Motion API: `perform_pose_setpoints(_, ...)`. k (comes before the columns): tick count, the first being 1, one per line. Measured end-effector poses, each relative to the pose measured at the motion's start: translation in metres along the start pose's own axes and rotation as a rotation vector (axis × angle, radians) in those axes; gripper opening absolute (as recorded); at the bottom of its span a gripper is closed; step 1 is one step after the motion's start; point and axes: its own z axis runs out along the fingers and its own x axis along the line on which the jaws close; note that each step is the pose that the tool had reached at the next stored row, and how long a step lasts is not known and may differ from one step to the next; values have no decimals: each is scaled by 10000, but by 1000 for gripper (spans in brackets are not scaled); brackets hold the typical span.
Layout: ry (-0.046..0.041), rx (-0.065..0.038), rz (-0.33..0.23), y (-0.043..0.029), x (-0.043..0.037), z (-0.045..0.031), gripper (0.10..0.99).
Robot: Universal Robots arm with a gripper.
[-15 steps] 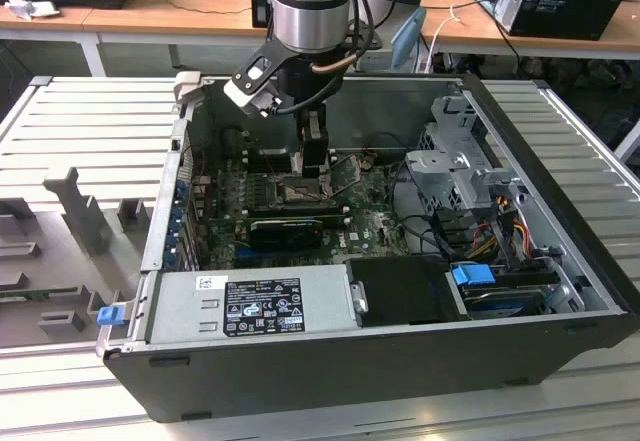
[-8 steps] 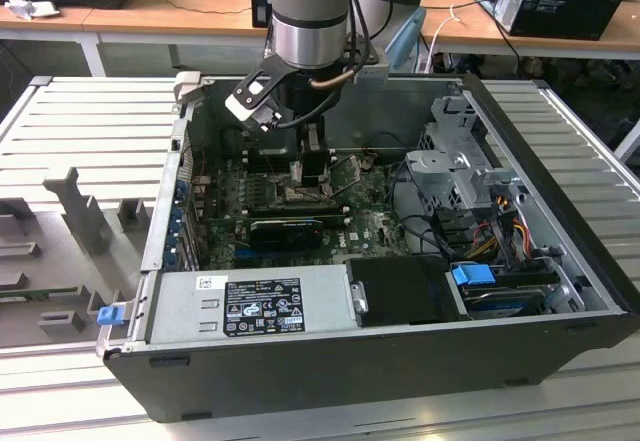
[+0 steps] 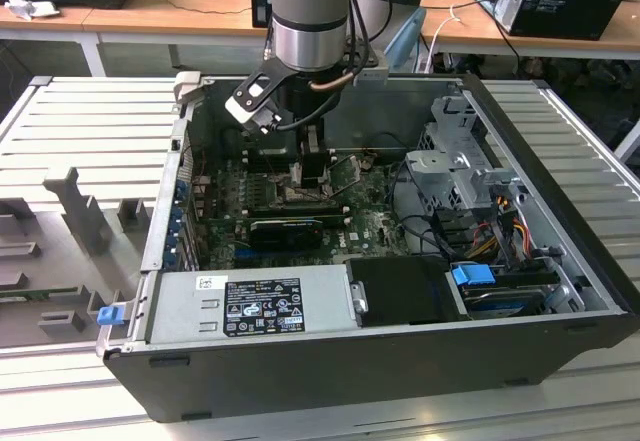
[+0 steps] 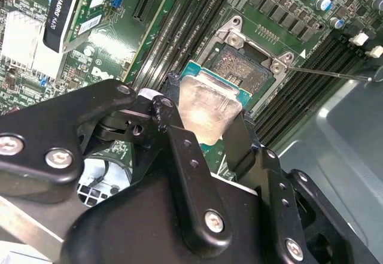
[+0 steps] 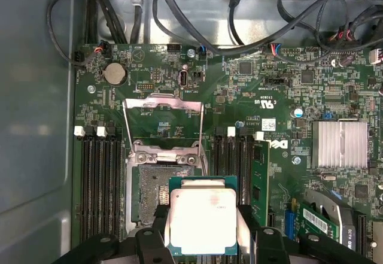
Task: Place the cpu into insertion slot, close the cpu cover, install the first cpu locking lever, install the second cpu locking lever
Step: 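Place the cpu into insertion slot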
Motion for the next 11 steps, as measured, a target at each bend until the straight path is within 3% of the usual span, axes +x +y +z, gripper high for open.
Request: perform_pose_setpoints(11,3,1,-1,19,4,37,529)
